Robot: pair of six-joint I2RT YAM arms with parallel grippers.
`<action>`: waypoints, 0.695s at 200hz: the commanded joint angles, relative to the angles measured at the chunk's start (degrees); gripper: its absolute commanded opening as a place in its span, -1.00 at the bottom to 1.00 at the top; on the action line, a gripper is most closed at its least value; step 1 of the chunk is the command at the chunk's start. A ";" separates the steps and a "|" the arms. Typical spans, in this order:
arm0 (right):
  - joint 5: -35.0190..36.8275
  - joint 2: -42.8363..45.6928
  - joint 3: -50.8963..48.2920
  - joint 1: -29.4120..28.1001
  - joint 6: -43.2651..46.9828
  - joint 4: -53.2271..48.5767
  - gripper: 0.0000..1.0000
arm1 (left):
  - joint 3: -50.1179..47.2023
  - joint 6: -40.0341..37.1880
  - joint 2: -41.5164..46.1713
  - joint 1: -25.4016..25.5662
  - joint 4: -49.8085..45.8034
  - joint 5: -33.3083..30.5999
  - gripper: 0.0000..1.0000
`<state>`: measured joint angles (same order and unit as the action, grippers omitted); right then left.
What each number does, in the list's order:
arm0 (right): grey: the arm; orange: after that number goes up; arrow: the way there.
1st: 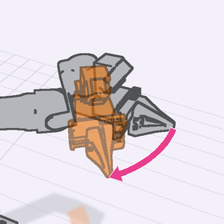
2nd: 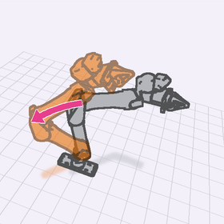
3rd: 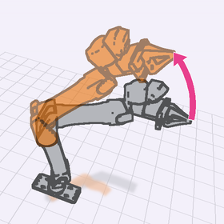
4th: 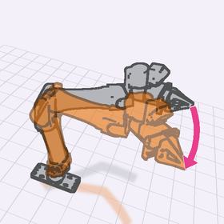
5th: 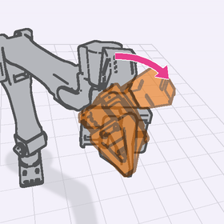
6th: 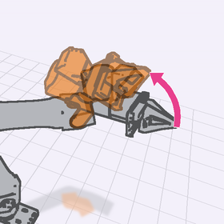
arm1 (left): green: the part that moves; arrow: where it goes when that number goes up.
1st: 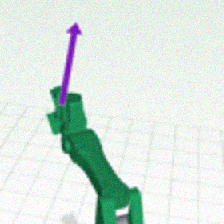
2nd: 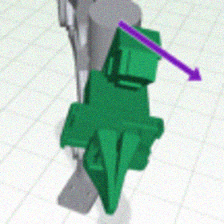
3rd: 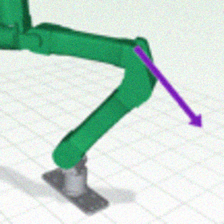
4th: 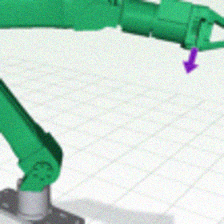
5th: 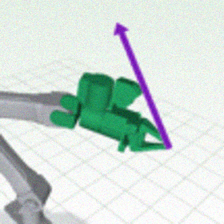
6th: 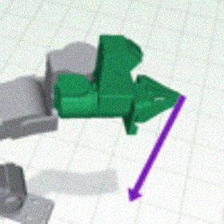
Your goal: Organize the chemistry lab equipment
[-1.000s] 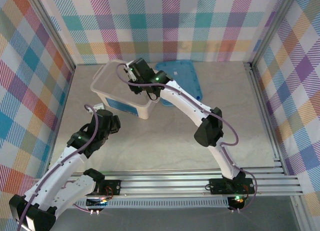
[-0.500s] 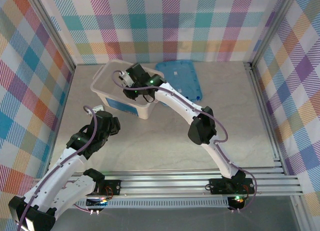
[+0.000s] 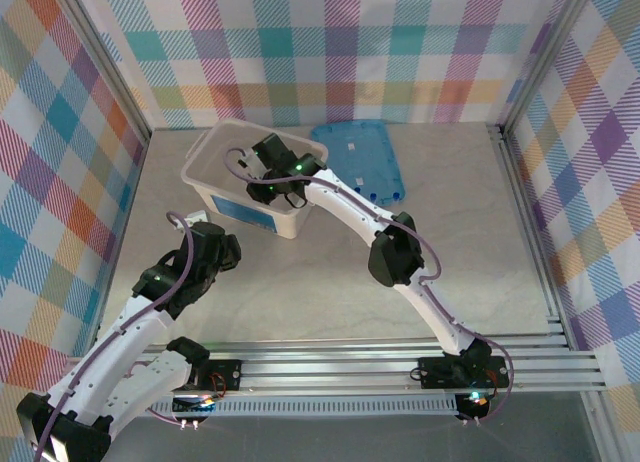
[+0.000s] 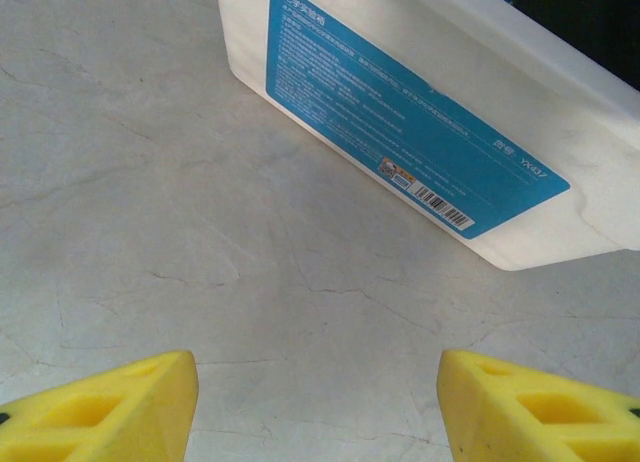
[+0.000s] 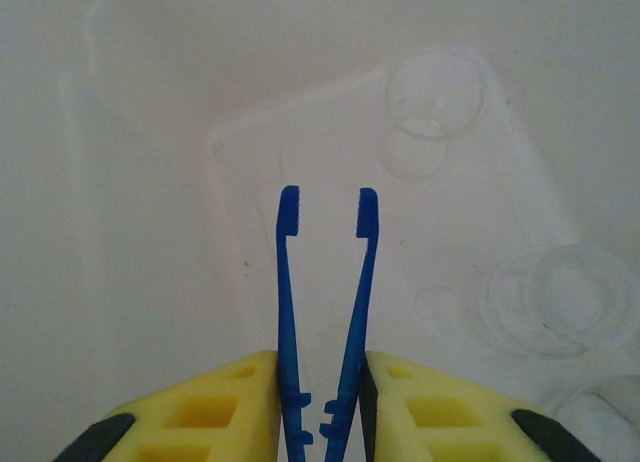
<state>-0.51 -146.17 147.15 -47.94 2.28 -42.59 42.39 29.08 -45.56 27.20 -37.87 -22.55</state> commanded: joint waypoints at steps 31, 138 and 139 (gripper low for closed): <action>-0.11 -1.81 1.34 0.13 1.36 -1.10 -0.41 | -0.34 0.92 0.34 0.30 -1.42 0.39 0.29; 1.19 2.64 1.56 0.13 2.68 -1.69 0.02 | 0.23 0.96 -1.21 0.34 -0.29 1.30 0.29; 1.29 2.73 1.49 0.13 2.70 -1.69 0.02 | 0.23 0.97 -1.25 0.37 -0.28 1.33 0.29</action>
<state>0.01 -146.30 147.50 -47.72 3.38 -42.59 42.39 29.17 -46.57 27.20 -37.82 -21.91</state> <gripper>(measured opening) 0.498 0.644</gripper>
